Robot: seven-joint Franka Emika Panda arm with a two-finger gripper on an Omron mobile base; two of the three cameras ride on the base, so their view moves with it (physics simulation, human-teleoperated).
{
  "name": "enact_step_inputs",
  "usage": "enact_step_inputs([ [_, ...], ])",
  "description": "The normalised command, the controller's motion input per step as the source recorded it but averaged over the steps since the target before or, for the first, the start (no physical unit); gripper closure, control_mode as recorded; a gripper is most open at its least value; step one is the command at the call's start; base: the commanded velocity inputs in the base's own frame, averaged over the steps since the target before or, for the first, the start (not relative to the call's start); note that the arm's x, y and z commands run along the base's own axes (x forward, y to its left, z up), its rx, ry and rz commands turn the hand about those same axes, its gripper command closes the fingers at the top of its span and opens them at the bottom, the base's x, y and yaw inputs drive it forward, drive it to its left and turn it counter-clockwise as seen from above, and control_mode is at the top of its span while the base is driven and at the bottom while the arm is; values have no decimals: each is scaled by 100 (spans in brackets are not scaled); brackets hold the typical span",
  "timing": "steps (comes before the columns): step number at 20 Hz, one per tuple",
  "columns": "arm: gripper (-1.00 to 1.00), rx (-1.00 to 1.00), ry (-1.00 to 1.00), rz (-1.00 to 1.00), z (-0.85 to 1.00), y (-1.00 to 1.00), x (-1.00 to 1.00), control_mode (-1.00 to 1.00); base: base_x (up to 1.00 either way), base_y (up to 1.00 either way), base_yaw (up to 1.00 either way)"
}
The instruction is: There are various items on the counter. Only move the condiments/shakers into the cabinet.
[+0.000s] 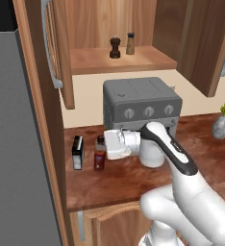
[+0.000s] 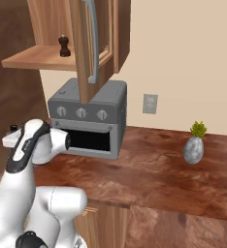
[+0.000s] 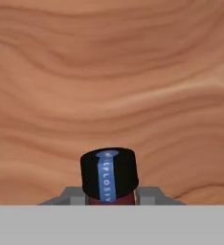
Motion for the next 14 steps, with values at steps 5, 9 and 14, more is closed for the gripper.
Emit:
enact_step_inputs([
  [5,100,0,-2,-29,100,0,-45,-100,0,0,0],
  [9,100,-1,4,-31,100,0,-14,-100,0,0,0],
  [14,100,-11,9,-27,100,-32,-9,-100,0,0,0],
])
